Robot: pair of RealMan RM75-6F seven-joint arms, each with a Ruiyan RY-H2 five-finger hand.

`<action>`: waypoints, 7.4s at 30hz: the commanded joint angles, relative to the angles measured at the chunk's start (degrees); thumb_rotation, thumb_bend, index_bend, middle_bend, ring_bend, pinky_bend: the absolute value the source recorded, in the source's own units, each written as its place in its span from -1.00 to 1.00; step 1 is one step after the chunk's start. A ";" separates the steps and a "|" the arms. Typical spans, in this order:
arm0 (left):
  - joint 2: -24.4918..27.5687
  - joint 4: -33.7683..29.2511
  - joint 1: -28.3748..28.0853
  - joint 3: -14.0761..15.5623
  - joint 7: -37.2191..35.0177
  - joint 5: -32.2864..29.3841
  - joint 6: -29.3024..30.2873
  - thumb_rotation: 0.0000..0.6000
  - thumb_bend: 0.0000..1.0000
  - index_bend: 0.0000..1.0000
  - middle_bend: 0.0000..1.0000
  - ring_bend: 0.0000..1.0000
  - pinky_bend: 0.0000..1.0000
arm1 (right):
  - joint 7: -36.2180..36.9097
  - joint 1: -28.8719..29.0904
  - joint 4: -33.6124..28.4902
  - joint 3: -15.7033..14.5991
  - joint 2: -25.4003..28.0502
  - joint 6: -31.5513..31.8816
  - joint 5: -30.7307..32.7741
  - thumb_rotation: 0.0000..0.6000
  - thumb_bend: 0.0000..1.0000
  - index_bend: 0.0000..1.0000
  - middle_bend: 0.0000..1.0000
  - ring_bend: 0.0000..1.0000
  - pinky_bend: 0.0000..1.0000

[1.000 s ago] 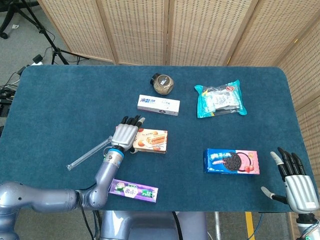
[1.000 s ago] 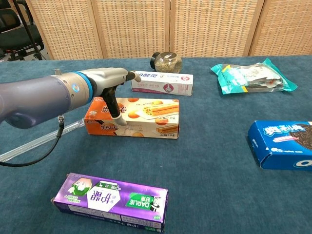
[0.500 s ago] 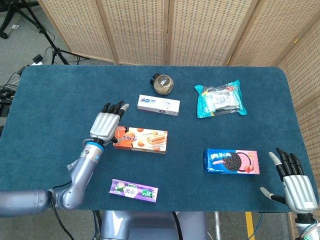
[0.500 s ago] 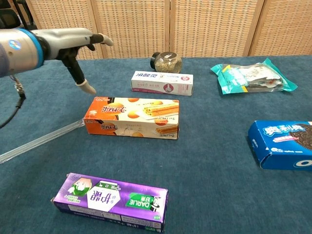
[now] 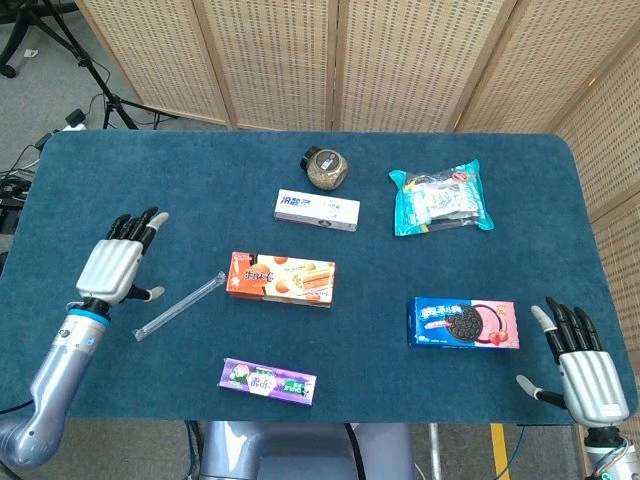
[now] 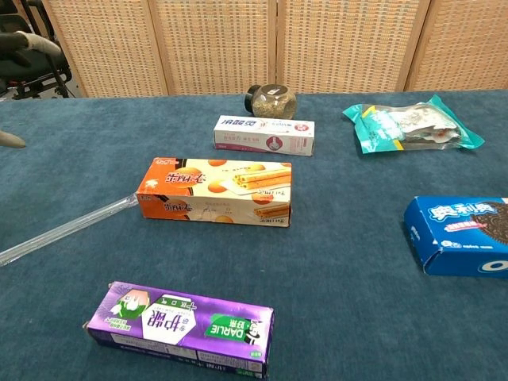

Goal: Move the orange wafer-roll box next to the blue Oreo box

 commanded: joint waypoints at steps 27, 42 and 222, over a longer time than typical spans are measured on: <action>-7.81 17.84 27.88 15.23 -16.19 29.50 23.47 1.00 -0.85 -1.00 -1.00 -0.80 -0.99 | -10.93 2.74 -7.08 -0.13 -0.04 -4.76 -1.25 1.00 -0.74 -0.91 -1.00 -1.00 -1.00; -8.30 21.03 29.04 12.62 -20.30 29.69 21.61 1.00 -0.85 -1.00 -1.00 -0.80 -0.99 | -39.60 19.27 -34.13 10.94 1.98 -25.76 21.26 1.00 -0.74 -0.91 -1.00 -1.00 -1.00; -13.42 30.25 28.32 14.11 -32.84 33.13 8.02 1.00 -0.74 -1.00 -1.00 -0.79 -0.99 | -69.02 74.30 16.54 25.57 -46.62 -23.27 80.78 1.00 -0.62 -0.14 -0.35 -0.60 -0.46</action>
